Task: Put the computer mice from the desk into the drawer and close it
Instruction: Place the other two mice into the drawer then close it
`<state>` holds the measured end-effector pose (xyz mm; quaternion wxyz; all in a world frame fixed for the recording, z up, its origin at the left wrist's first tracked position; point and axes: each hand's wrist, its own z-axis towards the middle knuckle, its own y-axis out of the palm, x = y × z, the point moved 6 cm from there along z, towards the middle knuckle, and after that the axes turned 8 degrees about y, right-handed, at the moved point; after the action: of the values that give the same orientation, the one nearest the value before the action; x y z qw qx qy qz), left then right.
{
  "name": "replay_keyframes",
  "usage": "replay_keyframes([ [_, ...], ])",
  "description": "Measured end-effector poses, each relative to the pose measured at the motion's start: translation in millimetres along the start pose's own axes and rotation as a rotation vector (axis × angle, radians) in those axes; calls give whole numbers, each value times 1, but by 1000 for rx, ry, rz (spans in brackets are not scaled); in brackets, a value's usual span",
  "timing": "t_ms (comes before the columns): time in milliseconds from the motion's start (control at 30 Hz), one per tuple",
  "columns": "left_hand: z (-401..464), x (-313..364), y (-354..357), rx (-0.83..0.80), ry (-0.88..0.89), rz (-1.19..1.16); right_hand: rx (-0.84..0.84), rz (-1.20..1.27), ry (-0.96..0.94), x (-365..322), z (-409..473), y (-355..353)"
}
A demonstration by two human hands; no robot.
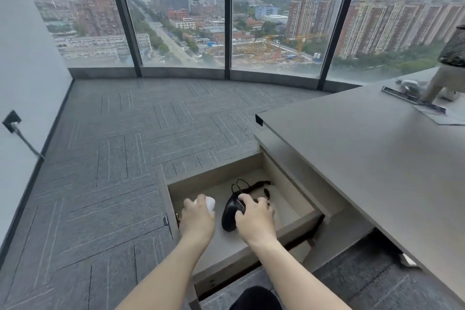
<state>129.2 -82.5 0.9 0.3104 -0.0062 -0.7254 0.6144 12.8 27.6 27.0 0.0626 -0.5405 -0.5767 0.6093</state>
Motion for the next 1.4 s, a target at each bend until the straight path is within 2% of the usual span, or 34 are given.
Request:
replay_keyframes([
  [200, 11, -16, 40, -157, -102, 94, -190, -283, 167, 10, 29, 59],
  [467, 20, -36, 59, -276, -142, 81, -215, -374, 258, 23, 50, 77],
  [567, 22, -27, 42, -171, -97, -23, -138, -334, 149, 13, 44, 68],
  [667, 28, -13, 10, -10, 17, -202, -39, -151, -15, 0, 29, 46],
  [800, 19, -17, -45, 269, 154, -355, 58, 35, -155, -1, -8, 23],
  [867, 12, -34, -64, 369, 124, -444, 36, 65, -190, 1, -29, 23],
  [933, 6, -58, -70, 400, 15, -536, -5, 88, -215, 2, -47, 30],
  [1000, -3, -83, -65, 357, -109, -591, -67, 129, -216, 4, -63, 41],
  [1133, -33, -110, -31, 166, -269, -726, -172, 205, -206, 14, -91, 64],
  [1300, -57, -106, -1, 58, -300, -1059, -189, 179, -279, 10, -120, 81],
  [1400, -66, -99, 9, 48, -256, -1106, -156, 120, -293, 12, -130, 92],
])
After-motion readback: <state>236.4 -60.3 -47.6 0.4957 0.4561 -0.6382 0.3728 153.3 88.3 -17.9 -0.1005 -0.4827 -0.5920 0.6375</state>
